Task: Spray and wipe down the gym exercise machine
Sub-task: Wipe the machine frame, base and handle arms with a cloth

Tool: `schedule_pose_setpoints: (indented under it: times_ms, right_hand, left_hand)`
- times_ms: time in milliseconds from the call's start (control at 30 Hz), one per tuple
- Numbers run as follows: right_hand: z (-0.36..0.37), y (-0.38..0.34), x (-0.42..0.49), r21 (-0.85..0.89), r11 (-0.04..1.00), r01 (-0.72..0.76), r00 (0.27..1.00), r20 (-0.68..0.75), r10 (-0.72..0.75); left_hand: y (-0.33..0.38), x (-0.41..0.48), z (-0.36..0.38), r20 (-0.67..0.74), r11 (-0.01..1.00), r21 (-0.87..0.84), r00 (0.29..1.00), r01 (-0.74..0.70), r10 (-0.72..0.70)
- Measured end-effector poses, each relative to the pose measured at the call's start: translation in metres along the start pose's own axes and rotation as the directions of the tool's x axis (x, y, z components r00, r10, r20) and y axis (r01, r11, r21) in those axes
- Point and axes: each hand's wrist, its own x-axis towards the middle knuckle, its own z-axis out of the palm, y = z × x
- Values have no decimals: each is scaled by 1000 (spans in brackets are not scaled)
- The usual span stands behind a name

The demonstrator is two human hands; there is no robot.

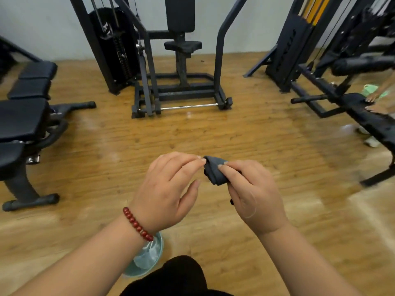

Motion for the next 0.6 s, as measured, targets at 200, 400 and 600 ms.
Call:
schedule_pose_setpoints:
  times_ms: [200,400,600]
  right_hand:
    - [30,83,43,11,998,55,997,-45,-55]
    - [74,169,129,24,999,41,997,-59,-39]
    - [114,253,233,21,999,40,995,-97,-38]
  left_hand:
    - [-40,63,46,-5,999,28,999,34,-34]
    - [-117,156,100,-77,999,37,997,9,-6]
    - [-203,261,132,-103,997,69,994,-19,26]
